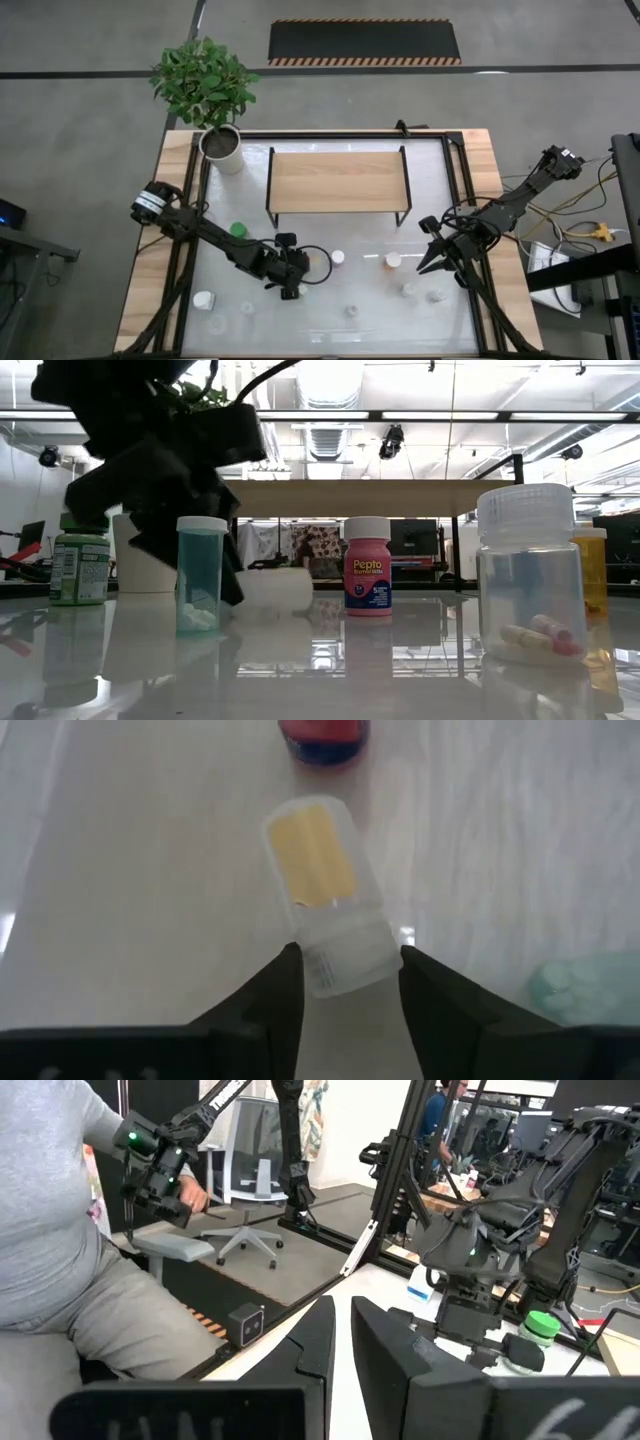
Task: Pick and place medicine bottles onto shelf by color
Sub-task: Put the transparent pill bottle on the shelf
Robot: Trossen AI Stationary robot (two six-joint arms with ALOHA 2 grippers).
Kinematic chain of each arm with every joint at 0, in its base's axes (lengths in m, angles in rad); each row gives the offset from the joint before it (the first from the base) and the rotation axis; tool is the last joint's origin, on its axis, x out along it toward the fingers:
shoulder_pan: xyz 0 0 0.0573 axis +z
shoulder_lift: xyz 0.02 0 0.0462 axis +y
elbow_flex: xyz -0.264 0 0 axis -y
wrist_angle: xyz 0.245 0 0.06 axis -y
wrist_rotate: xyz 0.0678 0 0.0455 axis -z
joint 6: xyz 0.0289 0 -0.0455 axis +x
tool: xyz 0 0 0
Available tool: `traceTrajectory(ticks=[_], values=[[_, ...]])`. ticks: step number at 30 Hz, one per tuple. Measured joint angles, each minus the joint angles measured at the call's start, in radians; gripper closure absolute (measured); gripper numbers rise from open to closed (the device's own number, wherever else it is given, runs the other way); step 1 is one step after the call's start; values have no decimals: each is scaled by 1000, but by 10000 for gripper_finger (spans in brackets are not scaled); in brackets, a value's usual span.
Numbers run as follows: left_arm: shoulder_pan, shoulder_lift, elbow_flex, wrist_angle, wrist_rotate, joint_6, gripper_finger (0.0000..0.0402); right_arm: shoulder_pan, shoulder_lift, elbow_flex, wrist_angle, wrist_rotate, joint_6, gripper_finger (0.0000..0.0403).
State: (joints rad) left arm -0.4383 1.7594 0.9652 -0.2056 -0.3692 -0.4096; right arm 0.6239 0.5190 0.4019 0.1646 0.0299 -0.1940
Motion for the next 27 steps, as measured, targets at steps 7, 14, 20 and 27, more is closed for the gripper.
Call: traceTrajectory(ticks=[7,14,20,27], values=[[-2,-59,31,-30,27,-111,279,0,0,0,-1,0,4,375],[-3,-182,103,-187,121,-400,279,0,0,0,-3,0,11,375],[-6,-281,135,-205,342,-669,279,0,-1,0,-3,0,11,375],[-6,-354,125,-427,651,-998,279,-1,-1,2,-4,1,9,375]])
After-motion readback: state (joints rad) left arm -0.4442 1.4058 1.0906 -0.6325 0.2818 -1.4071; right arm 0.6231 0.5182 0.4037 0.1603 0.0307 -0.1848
